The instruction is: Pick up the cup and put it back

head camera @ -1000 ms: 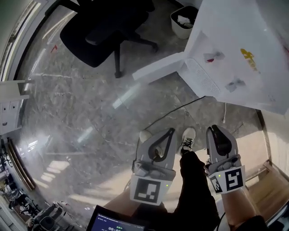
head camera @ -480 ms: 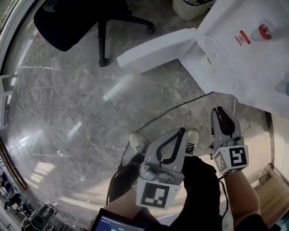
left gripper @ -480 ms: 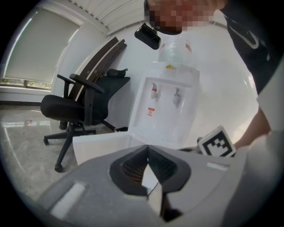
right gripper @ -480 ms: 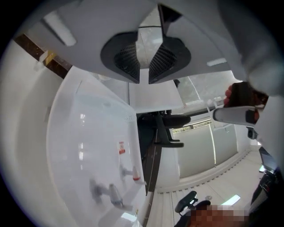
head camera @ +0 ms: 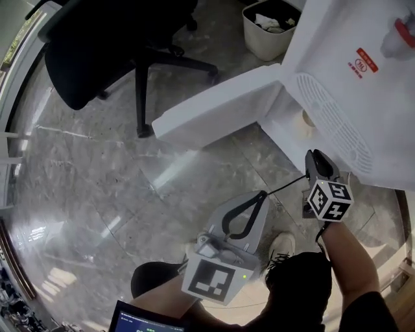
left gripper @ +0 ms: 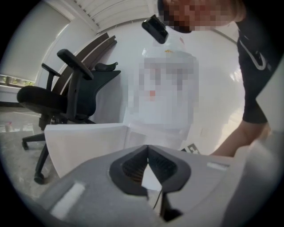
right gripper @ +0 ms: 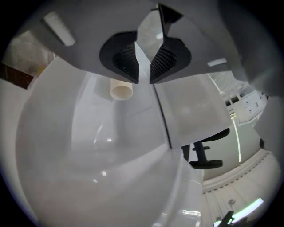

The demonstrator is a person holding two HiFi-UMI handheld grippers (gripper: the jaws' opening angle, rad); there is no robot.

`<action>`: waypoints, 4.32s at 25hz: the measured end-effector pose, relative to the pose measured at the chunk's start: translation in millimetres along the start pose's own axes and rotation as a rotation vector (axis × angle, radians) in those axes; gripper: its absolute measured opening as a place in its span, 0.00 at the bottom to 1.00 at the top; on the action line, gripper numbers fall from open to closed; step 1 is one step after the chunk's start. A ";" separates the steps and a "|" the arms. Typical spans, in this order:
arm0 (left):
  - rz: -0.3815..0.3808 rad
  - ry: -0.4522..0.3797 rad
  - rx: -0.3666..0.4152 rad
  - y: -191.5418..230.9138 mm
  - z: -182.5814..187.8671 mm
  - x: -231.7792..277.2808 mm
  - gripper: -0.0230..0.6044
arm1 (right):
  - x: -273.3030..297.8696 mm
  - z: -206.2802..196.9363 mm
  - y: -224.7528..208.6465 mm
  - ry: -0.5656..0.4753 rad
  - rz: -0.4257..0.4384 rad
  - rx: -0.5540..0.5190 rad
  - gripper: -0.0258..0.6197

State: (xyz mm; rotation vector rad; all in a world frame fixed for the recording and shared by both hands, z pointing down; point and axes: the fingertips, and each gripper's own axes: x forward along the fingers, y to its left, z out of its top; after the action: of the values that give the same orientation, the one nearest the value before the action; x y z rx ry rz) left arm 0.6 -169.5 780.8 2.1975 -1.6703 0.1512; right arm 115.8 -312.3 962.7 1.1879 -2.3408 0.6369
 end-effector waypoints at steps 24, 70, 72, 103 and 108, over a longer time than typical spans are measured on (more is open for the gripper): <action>-0.213 -0.147 0.176 -1.5 -3.9 112.2 0.04 | 96.6 -41.2 -69.3 0.037 -0.376 0.171 0.28; 0.039 -0.119 -0.023 28.6 24.4 32.9 0.04 | -18.1 2.6 49.8 0.023 0.147 -0.007 0.12; 0.119 -0.086 -0.033 34.0 29.7 5.2 0.04 | -52.1 14.0 75.2 0.057 0.195 -0.014 0.12; -0.024 -0.087 -0.012 -121.1 412.2 -330.4 0.04 | -587.7 440.2 315.7 -0.478 0.147 0.002 0.12; -0.053 -0.113 0.030 -163.2 426.3 -369.6 0.04 | -652.3 428.7 337.0 -0.515 0.162 0.044 0.12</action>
State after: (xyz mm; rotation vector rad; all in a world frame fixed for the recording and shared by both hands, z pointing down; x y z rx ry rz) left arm -11.0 50.4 236.2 2.3093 -1.6767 0.0390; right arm 113.3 25.5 182.5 1.3128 -2.8869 0.4764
